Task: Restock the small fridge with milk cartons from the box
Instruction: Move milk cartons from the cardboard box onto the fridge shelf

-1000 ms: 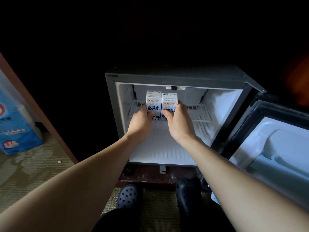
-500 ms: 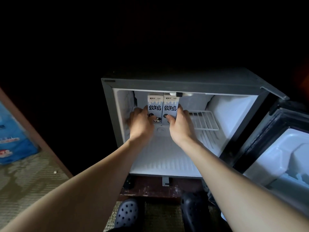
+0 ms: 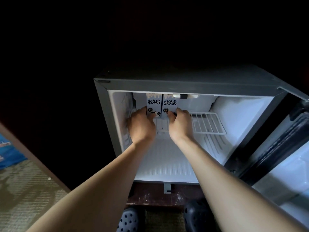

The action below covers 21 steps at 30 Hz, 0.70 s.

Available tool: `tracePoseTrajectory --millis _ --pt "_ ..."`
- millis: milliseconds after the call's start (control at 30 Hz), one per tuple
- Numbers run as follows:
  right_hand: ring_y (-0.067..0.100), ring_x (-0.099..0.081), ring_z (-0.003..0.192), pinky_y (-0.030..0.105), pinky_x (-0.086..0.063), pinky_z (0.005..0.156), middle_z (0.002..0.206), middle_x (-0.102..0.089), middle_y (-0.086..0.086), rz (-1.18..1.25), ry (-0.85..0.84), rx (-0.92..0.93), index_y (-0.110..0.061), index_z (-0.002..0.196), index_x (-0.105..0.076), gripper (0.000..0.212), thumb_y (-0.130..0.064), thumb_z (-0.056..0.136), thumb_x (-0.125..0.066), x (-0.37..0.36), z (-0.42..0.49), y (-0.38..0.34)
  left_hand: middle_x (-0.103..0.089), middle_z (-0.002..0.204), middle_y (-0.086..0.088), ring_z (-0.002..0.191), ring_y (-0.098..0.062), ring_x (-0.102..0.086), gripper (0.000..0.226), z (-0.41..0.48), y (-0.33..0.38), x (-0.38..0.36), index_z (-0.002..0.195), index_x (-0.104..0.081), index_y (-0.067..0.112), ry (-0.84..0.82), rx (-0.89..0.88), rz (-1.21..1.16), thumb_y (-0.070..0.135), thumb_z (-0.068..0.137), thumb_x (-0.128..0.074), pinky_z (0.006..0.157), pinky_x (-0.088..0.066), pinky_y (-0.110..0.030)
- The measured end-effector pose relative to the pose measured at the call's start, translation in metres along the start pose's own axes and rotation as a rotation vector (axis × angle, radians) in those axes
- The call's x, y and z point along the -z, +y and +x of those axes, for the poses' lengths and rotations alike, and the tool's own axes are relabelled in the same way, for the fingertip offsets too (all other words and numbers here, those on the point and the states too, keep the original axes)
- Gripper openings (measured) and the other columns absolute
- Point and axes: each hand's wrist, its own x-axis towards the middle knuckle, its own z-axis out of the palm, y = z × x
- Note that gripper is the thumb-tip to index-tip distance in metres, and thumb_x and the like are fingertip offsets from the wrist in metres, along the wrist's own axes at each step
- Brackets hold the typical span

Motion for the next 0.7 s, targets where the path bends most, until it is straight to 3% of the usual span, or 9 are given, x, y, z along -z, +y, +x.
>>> tracePoseTrajectory --millis 200,333,467,567,633,700 --pt "0.025 -0.048 0.080 0.026 -0.033 0.073 0.107 -0.054 0.018 -0.056 -0.014 0.011 0.005 0.104 -0.062 0.029 -0.020 0.105 -0.047 -0.002 0.004 0.001 -0.073 0.104 -0.004 0.101 -0.029 -0.063 0.019 0.001 -0.003 -0.008 0.098 -0.068 0.018 0.018 -0.027 0.116 0.032 0.096 -0.056 0.088 -0.041 -0.037" --pt "0.025 -0.044 0.080 0.025 -0.029 0.070 0.105 -0.053 0.017 -0.086 -0.023 0.003 0.004 0.103 -0.059 0.023 -0.017 0.102 -0.050 0.001 -0.001 -0.003 -0.071 0.110 0.000 0.110 -0.028 -0.060 0.031 -0.001 -0.004 -0.005 0.116 -0.061 0.020 -0.073 -0.011 0.098 0.040 0.094 -0.055 0.097 -0.042 -0.041" --pt "0.023 -0.047 0.088 0.025 -0.033 0.073 0.109 -0.048 0.012 -0.033 -0.109 -0.024 -0.006 0.103 -0.050 0.007 -0.009 0.098 -0.050 0.012 -0.018 -0.007 -0.066 0.120 -0.007 0.117 -0.031 -0.058 0.043 -0.005 -0.007 0.012 0.129 -0.049 0.016 -0.245 0.063 -0.069 0.031 0.090 -0.056 0.103 -0.044 -0.045" --pt "0.028 -0.053 0.118 0.032 -0.045 0.095 0.132 -0.047 0.013 -0.095 -0.228 0.031 -0.004 0.137 -0.045 0.041 -0.009 0.097 -0.050 0.027 -0.043 -0.009 -0.061 0.127 -0.011 0.118 -0.031 -0.058 0.048 -0.021 -0.010 0.041 0.135 -0.042 0.016 -0.378 0.012 -0.065 0.023 0.090 -0.059 0.101 -0.047 -0.044" --pt "0.028 -0.042 0.137 0.034 -0.039 0.109 0.150 -0.037 0.013 -0.199 -0.299 0.091 -0.005 0.154 -0.027 0.060 -0.014 0.099 -0.049 0.041 -0.061 -0.013 -0.050 0.138 -0.015 0.129 -0.032 -0.048 0.060 -0.037 -0.008 0.061 0.146 -0.031 0.014 -0.530 -0.054 0.085 0.025 0.094 -0.057 0.107 -0.042 -0.044" --pt "0.026 -0.031 0.145 0.036 -0.033 0.114 0.160 -0.025 0.009 -0.305 -0.388 0.117 -0.007 0.157 -0.016 0.066 -0.019 0.101 -0.048 0.056 -0.080 -0.020 -0.030 0.154 -0.014 0.143 -0.031 -0.030 0.070 -0.052 -0.001 0.080 0.154 -0.019 0.012 -0.682 -0.137 0.269 0.031 0.097 -0.054 0.116 -0.031 -0.044"
